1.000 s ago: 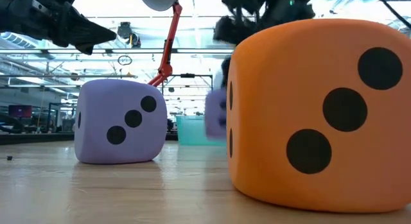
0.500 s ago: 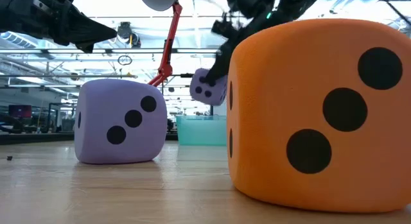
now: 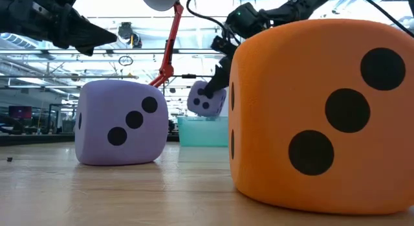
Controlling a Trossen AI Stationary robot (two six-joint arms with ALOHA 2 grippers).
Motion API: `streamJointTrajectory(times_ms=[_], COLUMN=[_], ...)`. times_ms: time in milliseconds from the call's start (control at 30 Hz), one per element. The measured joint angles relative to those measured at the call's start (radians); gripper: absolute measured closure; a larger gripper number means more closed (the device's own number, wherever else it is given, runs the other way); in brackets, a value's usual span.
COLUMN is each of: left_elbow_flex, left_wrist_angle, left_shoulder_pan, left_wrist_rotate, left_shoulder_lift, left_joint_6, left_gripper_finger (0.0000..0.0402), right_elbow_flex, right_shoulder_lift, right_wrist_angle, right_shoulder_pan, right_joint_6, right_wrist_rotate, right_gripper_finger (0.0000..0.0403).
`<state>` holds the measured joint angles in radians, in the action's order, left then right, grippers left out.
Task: Pick & Place Dice
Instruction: Put the light purple die into the green bin
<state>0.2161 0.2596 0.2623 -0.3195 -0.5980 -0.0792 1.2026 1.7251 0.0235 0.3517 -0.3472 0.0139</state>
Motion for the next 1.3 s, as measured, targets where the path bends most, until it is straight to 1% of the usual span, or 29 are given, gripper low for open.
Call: streamJointTrajectory(times_ms=[133, 200, 367, 500, 600, 700, 767, 1000, 1167, 1300], left_elbow_flex=[0.000, 0.000, 0.000, 0.004, 0.030, 0.072, 0.108, 0.282, 0.397, 0.468], left_wrist_angle=[0.008, 0.052, 0.172, 0.254, 0.300, 0.350, 0.346, 0.343, 0.341, 0.301], left_shoulder_pan=[-0.002, -0.014, -0.072, -0.137, -0.201, -0.264, -0.303, -0.411, -0.470, -0.520], left_wrist_rotate=[-0.002, -0.002, 0.005, 0.007, 0.060, 0.138, 0.175, 0.254, 0.267, 0.335], left_shoulder_lift=[-0.001, -0.024, -0.132, -0.215, -0.277, -0.341, -0.388, -0.599, -0.742, -0.827], left_joint_6=[0.010, 0.012, 0.010, -0.027, -0.054, -0.077, -0.085, -0.068, -0.030, -0.001], left_gripper_finger=[0.0376, 0.0376, 0.0376, 0.0382, 0.0397, 0.0396, 0.0398, 0.0399, 0.0400, 0.0400], right_elbow_flex=[-0.001, -0.001, -0.001, -0.001, -0.001, -0.001, -0.001, -0.001, -0.001, -0.001], right_shoulder_lift=[0.001, 0.001, 0.000, 0.000, 0.000, 0.000, 0.000, 0.000, 0.000, 0.000], right_wrist_angle=[-0.013, -0.010, 0.012, 0.010, 0.011, 0.010, 0.010, 0.010, 0.010, 0.010], right_shoulder_pan=[-0.018, -0.024, -0.025, -0.024, -0.025, -0.024, -0.024, -0.024, -0.024, -0.024], right_joint_6=[-0.089, -0.109, -0.102, -0.099, -0.100, -0.104, -0.106, -0.107, -0.110, -0.110], right_wrist_rotate=[0.012, 0.011, 0.015, 0.013, 0.015, 0.014, 0.014, 0.017, 0.017, 0.018], right_gripper_finger=[0.0003, 0.0003, 0.0003, 0.0003, 0.0003, 0.0003, 0.0003, 0.0003, 0.0003, 0.0003])
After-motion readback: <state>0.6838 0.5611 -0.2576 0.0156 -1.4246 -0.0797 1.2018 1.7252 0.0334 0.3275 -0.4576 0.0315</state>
